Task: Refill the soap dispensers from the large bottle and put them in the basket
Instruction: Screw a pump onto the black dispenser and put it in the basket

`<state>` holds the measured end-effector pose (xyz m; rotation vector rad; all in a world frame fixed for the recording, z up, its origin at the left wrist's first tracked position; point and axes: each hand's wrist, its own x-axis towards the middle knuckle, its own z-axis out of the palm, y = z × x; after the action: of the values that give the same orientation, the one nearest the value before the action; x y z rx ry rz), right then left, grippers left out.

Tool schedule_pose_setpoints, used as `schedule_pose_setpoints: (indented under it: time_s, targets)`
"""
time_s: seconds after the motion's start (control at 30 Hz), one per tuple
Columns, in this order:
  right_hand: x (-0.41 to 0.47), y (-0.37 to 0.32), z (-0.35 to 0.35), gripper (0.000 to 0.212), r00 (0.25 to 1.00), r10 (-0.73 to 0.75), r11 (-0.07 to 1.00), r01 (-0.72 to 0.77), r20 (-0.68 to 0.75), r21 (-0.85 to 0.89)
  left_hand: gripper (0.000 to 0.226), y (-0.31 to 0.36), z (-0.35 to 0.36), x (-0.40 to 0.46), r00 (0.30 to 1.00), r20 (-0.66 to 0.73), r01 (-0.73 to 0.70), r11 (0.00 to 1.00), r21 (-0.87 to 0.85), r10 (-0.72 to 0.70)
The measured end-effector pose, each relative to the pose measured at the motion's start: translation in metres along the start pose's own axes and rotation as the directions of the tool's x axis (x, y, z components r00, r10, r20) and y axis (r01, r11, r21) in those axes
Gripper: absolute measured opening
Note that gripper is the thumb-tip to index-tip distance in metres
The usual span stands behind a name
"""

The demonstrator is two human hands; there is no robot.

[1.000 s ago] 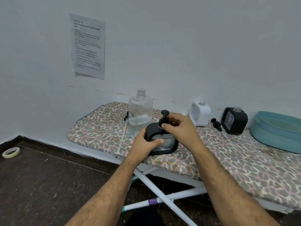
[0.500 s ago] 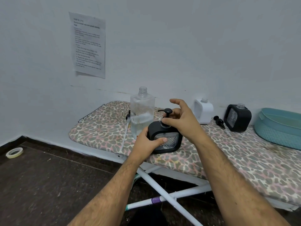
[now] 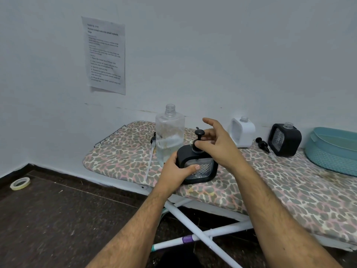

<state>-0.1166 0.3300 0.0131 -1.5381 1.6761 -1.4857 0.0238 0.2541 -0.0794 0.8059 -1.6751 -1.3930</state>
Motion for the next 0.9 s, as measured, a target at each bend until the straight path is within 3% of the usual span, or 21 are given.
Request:
schedule_pose_setpoints:
  time_s: [0.13, 0.27, 0.4, 0.53, 0.9]
  targets:
    - [-0.001, 0.008, -0.002, 0.065, 1.000, -0.018, 0.991, 0.019, -0.011, 0.133, 0.067, -0.001, 0.000, 0.001, 1.000, -0.008, 0.006, 1.000, -0.009, -0.006]
    - [-0.001, 0.010, -0.003, 0.072, 0.998, -0.012, 0.997, 0.017, -0.062, 0.079, 0.064, -0.002, 0.000, 0.001, 1.000, -0.010, 0.001, 1.000, -0.011, -0.001]
    - [-0.001, 0.012, -0.002, 0.079, 1.000, 0.018, 0.996, -0.018, -0.008, 0.082, 0.058, -0.001, 0.001, 0.001, 1.000, 0.000, -0.005, 1.000, -0.017, 0.005]
    - [-0.004, 0.018, 0.000, 0.074, 1.000, 0.012, 0.993, -0.012, -0.004, 0.118, 0.068, -0.003, 0.000, 0.001, 1.000, -0.003, 0.001, 1.000, -0.020, -0.001]
    - [-0.004, 0.025, 0.002, 0.074, 0.999, 0.000, 0.991, 0.006, -0.042, 0.133, 0.055, -0.004, 0.000, 0.002, 1.000, -0.012, -0.014, 1.000, -0.007, 0.014]
